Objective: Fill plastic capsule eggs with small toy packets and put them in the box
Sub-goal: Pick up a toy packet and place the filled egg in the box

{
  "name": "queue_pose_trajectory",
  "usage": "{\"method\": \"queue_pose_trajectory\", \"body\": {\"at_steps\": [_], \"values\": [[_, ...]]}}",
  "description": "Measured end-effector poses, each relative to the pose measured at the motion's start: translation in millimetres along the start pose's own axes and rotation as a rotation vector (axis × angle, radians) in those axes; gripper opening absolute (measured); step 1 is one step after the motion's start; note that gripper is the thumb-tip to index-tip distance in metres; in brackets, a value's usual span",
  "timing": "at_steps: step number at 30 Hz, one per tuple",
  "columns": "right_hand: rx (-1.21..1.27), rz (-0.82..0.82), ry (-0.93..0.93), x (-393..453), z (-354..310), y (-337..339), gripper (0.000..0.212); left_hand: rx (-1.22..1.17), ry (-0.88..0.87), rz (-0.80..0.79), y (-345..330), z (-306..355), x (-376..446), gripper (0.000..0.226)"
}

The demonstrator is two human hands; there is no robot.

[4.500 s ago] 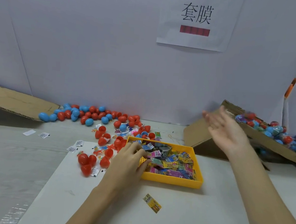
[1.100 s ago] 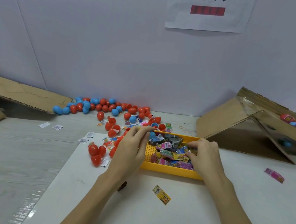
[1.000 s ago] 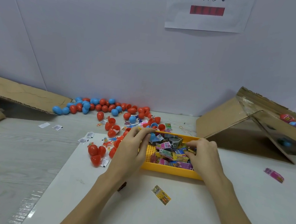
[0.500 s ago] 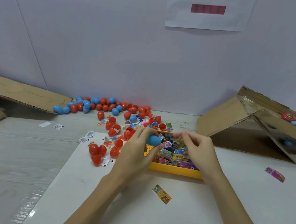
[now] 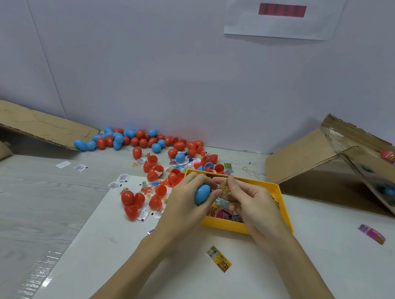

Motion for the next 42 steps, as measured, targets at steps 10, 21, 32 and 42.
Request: {"method": "queue_pose_trajectory", "body": {"at_steps": [10,21,32,42], "values": [[-0.412,0.065,0.305,-1,-27,4,0.03,0.265,-0.128,-0.011,2,7,-2,0.012],[-0.99,-0.016,0.513,-9,-27,-14,0.013,0.505,-0.235,-0.07,-2,8,-3,0.016],[-0.252,0.152,0.169,-1,-14,23,0.007,-0.407,0.551,-0.329,-18,-37,-1,0.039],[-0.177,0.227,0.197,-1,-15,30,0.01,-0.243,0.232,-0.216,-9,-13,-2,0.031]]}}
Point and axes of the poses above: each hand's wrist, its own x-axis towards the middle knuckle, its own y-axis out of the back of the hand, z = x × y, the point moved 9 cm from there along x, towards the middle knuckle, and after that the axes turned 15 degrees about x, right-handed, at the moved point
